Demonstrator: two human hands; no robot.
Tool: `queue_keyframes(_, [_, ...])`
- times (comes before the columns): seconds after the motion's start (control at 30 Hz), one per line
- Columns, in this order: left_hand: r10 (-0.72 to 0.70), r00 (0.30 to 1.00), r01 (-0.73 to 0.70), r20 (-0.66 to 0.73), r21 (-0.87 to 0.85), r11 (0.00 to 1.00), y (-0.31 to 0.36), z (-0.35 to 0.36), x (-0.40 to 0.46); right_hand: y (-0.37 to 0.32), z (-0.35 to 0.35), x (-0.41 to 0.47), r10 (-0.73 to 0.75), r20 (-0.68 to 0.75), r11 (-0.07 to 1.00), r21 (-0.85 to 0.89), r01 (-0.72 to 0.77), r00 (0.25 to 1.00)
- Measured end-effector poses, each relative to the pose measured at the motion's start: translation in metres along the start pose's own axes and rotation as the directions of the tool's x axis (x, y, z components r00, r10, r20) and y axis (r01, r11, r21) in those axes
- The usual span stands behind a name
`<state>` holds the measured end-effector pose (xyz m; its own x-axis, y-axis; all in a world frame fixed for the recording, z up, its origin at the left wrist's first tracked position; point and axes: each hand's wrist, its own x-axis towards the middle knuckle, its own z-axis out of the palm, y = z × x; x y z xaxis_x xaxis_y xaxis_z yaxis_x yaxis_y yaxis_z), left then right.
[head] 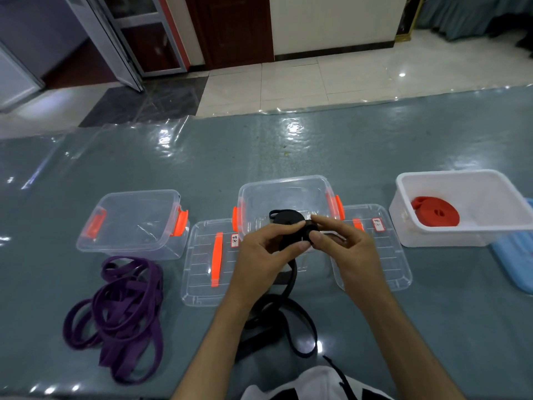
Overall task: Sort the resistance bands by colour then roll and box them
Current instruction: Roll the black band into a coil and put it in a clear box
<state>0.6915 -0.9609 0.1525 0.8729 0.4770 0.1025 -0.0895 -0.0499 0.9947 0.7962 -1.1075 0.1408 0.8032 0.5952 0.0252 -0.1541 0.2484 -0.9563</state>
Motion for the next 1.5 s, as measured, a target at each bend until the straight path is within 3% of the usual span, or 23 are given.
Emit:
queue_keyframes(0.17, [0.022,1.0,-0.022,0.003,-0.027,0.999,0.004,0.009,-0.004,0.003,-0.006,-0.001,-0.053,-0.016,0.999,0.007,0.053,0.998])
queue_keyframes(0.33, [0.155,0.988,-0.153,-0.01,0.107,0.982,0.006,0.01,-0.004,0.003,-0.003,-0.005,-0.025,-0.004,0.994,0.107,0.025,1.0])
queue_keyframes(0.4, [0.178,0.984,-0.173,-0.029,0.122,0.977,0.006,0.012,-0.005,0.001,-0.003,-0.005,-0.02,-0.007,0.999,0.051,0.02,1.0])
queue_keyframes(0.53, [0.136,0.977,-0.134,-0.167,0.022,0.991,0.003,0.019,-0.011,-0.004,-0.003,-0.005,-0.059,-0.026,0.996,-0.061,0.057,0.998])
queue_keyframes(0.7, [0.17,0.966,-0.17,-0.193,0.018,0.985,-0.001,0.02,-0.014,-0.006,-0.005,-0.006,-0.043,-0.01,0.99,-0.136,0.041,0.999])
queue_keyframes(0.93, [0.162,0.966,-0.177,-0.203,-0.058,0.983,-0.002,0.02,-0.012,-0.01,-0.001,-0.008,0.005,-0.012,1.0,0.012,-0.005,1.0])
queue_keyframes(1.1, [0.223,0.959,-0.215,-0.176,0.064,0.974,0.0,0.019,-0.008,-0.003,0.004,-0.014,0.068,0.038,0.987,0.145,-0.072,0.997])
queue_keyframes(1.23, [0.213,0.952,-0.182,-0.219,0.152,0.971,0.001,0.013,-0.006,-0.005,0.001,-0.009,0.084,0.053,0.996,0.021,-0.085,0.995])
queue_keyframes(1.37, [0.108,0.969,-0.122,-0.223,-0.049,0.991,-0.001,0.013,-0.007,-0.005,0.001,-0.006,0.109,0.066,0.992,0.053,-0.113,0.992])
queue_keyframes(1.5, [0.122,0.969,-0.138,-0.216,-0.064,0.988,-0.001,0.018,-0.005,-0.005,0.006,-0.008,0.134,0.081,0.978,0.148,-0.144,0.988])
